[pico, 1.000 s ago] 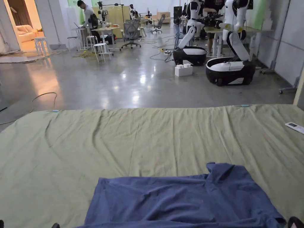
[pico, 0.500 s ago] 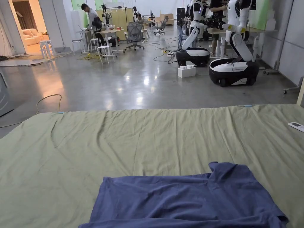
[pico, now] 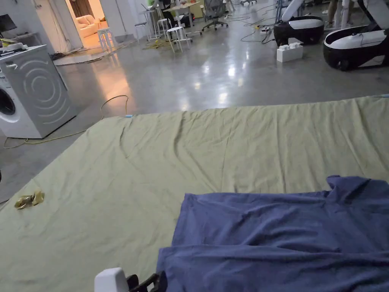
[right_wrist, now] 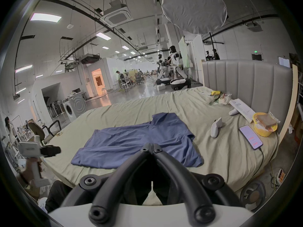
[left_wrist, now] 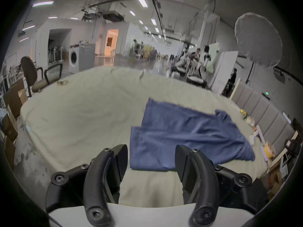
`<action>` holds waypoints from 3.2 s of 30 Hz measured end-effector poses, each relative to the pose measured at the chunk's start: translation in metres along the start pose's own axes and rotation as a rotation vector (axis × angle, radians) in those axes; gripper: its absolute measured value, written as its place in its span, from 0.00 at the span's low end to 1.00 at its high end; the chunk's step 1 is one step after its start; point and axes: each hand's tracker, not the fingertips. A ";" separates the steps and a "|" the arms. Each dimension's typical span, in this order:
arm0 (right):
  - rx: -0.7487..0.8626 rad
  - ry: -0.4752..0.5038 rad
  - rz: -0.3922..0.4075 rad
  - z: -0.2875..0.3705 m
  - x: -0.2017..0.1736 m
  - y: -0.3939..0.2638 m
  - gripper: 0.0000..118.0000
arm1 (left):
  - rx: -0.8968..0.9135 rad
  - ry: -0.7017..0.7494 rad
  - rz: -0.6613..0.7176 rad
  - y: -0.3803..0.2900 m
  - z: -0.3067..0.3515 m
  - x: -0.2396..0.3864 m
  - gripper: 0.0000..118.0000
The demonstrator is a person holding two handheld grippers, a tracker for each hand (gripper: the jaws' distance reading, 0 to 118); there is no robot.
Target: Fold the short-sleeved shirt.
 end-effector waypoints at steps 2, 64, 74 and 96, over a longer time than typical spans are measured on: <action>-0.023 0.003 -0.002 -0.002 0.000 -0.003 0.00 | -0.075 -0.011 0.012 -0.008 -0.039 -0.006 0.52; -0.156 -0.139 -0.046 -0.046 0.079 -0.026 0.58 | 0.179 -0.079 -0.118 -0.006 0.102 -0.012 0.77; 0.214 0.053 0.099 0.038 -0.019 0.033 0.58 | 0.534 -0.088 -0.259 0.000 0.198 0.082 0.63; 0.110 0.124 0.015 0.002 -0.022 0.028 0.00 | 0.245 -0.168 -0.017 0.041 0.123 0.050 0.00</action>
